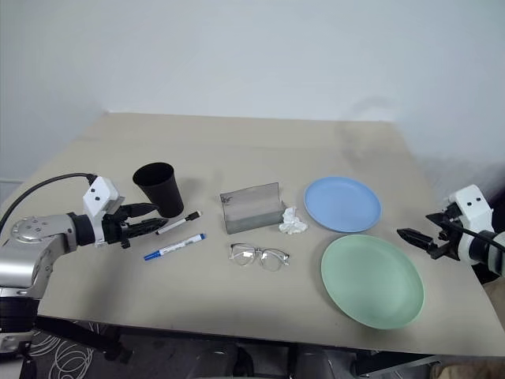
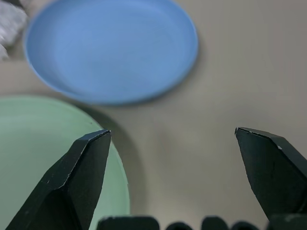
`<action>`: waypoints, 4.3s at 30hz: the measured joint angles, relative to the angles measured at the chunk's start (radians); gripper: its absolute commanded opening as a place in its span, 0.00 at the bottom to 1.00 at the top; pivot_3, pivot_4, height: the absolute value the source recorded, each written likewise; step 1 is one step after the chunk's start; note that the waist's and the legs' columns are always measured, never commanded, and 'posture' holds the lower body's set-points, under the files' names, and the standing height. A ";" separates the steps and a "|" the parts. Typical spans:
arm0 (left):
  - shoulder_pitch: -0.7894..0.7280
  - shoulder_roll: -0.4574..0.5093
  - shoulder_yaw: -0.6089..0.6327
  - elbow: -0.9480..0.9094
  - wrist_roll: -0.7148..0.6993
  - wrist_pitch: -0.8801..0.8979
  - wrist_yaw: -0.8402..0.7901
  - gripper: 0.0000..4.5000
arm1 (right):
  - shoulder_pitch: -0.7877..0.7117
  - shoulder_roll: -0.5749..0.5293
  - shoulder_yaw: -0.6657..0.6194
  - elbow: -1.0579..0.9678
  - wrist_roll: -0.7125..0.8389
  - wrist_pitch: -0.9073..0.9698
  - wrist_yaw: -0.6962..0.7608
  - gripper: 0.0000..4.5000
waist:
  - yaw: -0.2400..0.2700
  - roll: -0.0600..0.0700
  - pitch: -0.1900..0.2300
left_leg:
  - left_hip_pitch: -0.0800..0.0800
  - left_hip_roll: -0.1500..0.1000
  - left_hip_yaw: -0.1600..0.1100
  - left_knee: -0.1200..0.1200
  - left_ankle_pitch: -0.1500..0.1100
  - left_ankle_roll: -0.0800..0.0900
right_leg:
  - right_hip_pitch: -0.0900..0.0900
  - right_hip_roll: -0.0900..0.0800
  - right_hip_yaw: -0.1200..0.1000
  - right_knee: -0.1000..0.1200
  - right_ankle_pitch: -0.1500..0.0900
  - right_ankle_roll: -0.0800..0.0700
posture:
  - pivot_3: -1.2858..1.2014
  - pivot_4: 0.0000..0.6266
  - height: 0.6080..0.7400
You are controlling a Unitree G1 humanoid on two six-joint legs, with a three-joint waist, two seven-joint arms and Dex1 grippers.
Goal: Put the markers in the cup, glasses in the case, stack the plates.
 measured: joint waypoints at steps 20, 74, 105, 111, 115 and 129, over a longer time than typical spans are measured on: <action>0.088 -0.011 0.018 -0.090 -0.075 -0.004 -0.054 0.51 | 0.137 0.012 -0.023 -0.063 0.073 0.183 0.014 1.00 | -0.004 0.000 0.000 | 0.001 0.001 -0.002 0.003 -0.003 0.006 | 0.001 0.000 0.000 0.000 0.000 0.000 | 0.52 0.00 0.94; 0.108 -0.017 0.048 -0.128 -0.070 0.012 0.033 0.52 | -0.812 0.417 0.095 0.702 -0.041 -0.025 -0.509 0.00 | -0.017 0.002 0.000 | 0.000 -0.001 0.005 -0.007 0.002 -0.004 | -0.003 0.002 0.001 0.001 0.003 0.000 | 0.52 0.00 0.94; 0.131 -0.013 0.052 -0.139 -0.070 0.022 0.043 0.52 | -0.821 0.493 0.148 0.842 -0.150 -0.042 -0.523 0.53 | -0.063 0.002 0.000 | 0.016 0.001 0.006 -0.015 0.010 -0.011 | 0.006 0.002 0.004 0.003 0.005 -0.003 | 0.52 0.00 0.94; 0.131 -0.013 0.052 -0.142 -0.070 0.025 0.044 0.52 | -0.814 0.492 0.199 0.704 -0.181 -0.037 -0.486 0.99 | -0.063 0.003 0.000 | 0.016 0.001 0.006 -0.015 0.010 -0.011 | 0.005 0.002 0.004 0.003 0.005 -0.003 | 0.52 0.00 0.94; 0.130 -0.013 0.051 -0.144 -0.070 0.026 0.045 0.52 | -0.773 0.494 0.274 0.470 -0.173 0.027 -0.367 0.99 | -0.062 0.002 0.000 | 0.015 0.001 0.005 -0.016 0.010 -0.011 | 0.005 0.002 0.004 0.003 0.005 -0.003 | 0.52 0.00 0.94; 0.129 -0.015 0.043 -0.147 -0.070 0.032 0.052 0.52 | -0.541 0.505 0.561 0.071 -0.171 0.094 -0.097 0.99 | -0.052 0.001 0.000 | 0.014 0.000 0.006 -0.016 0.009 -0.011 | 0.003 0.001 0.003 0.001 0.004 -0.005 | 0.52 0.00 0.94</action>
